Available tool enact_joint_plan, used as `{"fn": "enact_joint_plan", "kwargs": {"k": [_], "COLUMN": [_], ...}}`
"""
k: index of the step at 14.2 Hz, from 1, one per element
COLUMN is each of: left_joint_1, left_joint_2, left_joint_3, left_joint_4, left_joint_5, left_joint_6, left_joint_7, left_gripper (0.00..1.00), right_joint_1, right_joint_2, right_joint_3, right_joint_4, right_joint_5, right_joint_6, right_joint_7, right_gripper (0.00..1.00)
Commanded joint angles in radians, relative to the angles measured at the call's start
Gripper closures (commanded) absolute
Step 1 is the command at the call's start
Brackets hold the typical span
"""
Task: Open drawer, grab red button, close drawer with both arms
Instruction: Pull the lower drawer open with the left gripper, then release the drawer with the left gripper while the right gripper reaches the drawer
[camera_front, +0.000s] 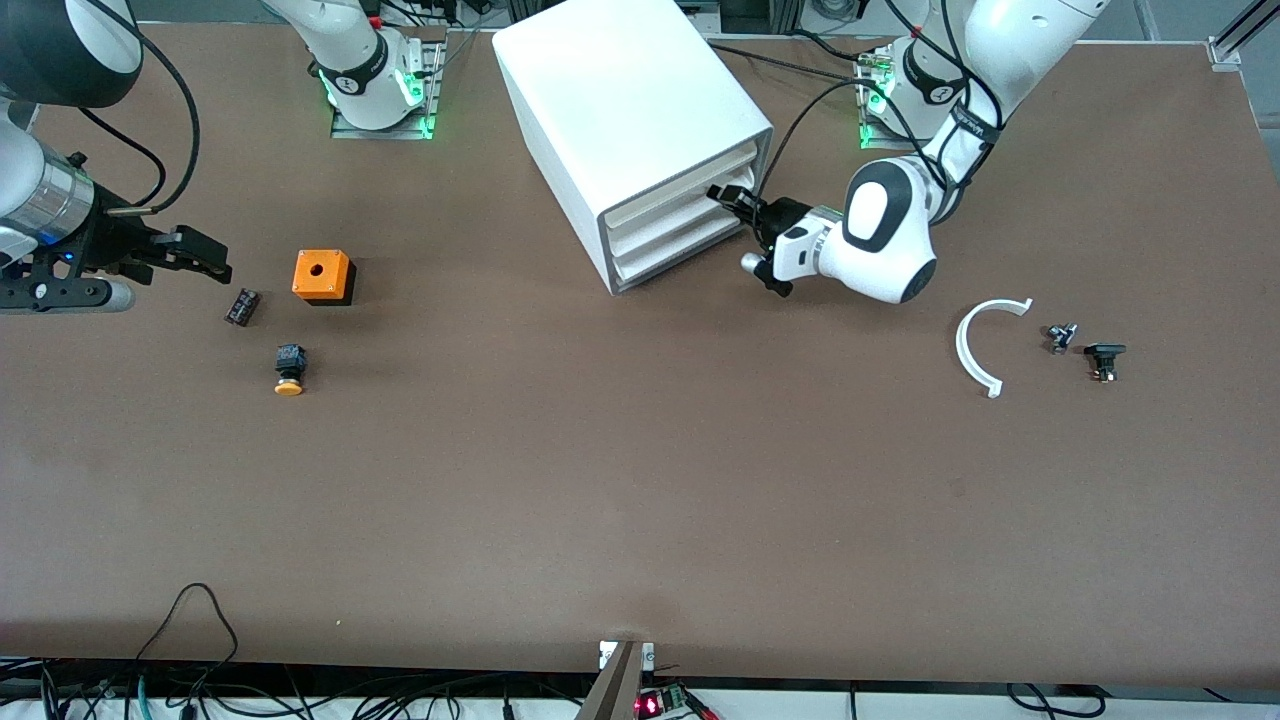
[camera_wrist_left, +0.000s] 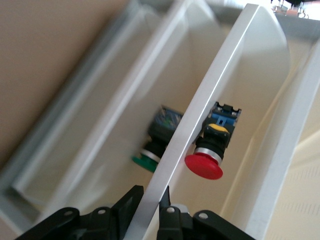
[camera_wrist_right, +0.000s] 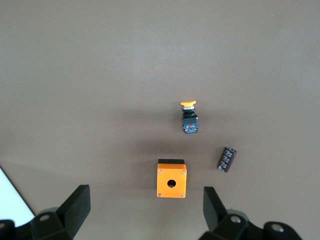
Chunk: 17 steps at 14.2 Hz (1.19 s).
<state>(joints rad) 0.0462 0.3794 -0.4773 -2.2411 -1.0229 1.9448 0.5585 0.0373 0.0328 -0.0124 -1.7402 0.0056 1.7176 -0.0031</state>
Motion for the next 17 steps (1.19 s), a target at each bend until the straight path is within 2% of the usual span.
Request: {"fn": "enact_joint_plan", "kwargs": {"k": [1, 6, 7, 8, 11, 13, 15, 17], "left_joint_1": [0.029, 0.040, 0.041, 0.046, 0.050, 0.057, 0.118, 0.135], "left_joint_2": [-0.025, -0.020, -0.020, -0.025, -0.051, -0.083, -0.132, -0.146], "left_joint_3": [0.063, 0.124, 0.124, 0.124, 0.124, 0.124, 0.123, 0.123], "left_joint_4": [0.012, 0.074, 0.075, 0.071, 0.067, 0.066, 0.074, 0.075], "left_joint_5": [-0.003, -0.003, -0.003, -0.003, -0.003, -0.003, -0.003, -0.014], "left_joint_6": [0.140, 0.148, 0.148, 0.161, 0.205, 0.255, 0.270, 0.279], "left_joint_7": [-0.005, -0.006, -0.017, -0.005, -0.009, -0.011, -0.017, -0.015], "left_gripper": [1.00, 1.00, 0.93, 0.01, 0.00, 0.00, 0.00, 0.00], "right_joint_1": [0.033, 0.143, 0.177, 0.211, 0.303, 0.369, 0.443, 0.508], "right_joint_2": [0.041, 0.182, 0.209, 0.232, 0.271, 0.279, 0.280, 0.283], "right_joint_3": [0.002, 0.002, 0.002, 0.002, 0.002, 0.002, 0.002, 0.008], "right_joint_4": [0.062, 0.227, 0.258, 0.274, 0.278, 0.278, 0.278, 0.278], "right_joint_5": [0.013, 0.014, 0.014, 0.017, 0.019, 0.019, 0.019, 0.017], "right_joint_6": [-0.003, 0.005, 0.016, 0.042, 0.163, 0.180, 0.178, 0.180], "right_joint_7": [0.011, -0.006, -0.006, -0.006, -0.008, -0.011, -0.014, -0.059], "right_gripper": [0.00, 0.00, 0.00, 0.00, 0.00, 0.00, 0.00, 0.00]}}
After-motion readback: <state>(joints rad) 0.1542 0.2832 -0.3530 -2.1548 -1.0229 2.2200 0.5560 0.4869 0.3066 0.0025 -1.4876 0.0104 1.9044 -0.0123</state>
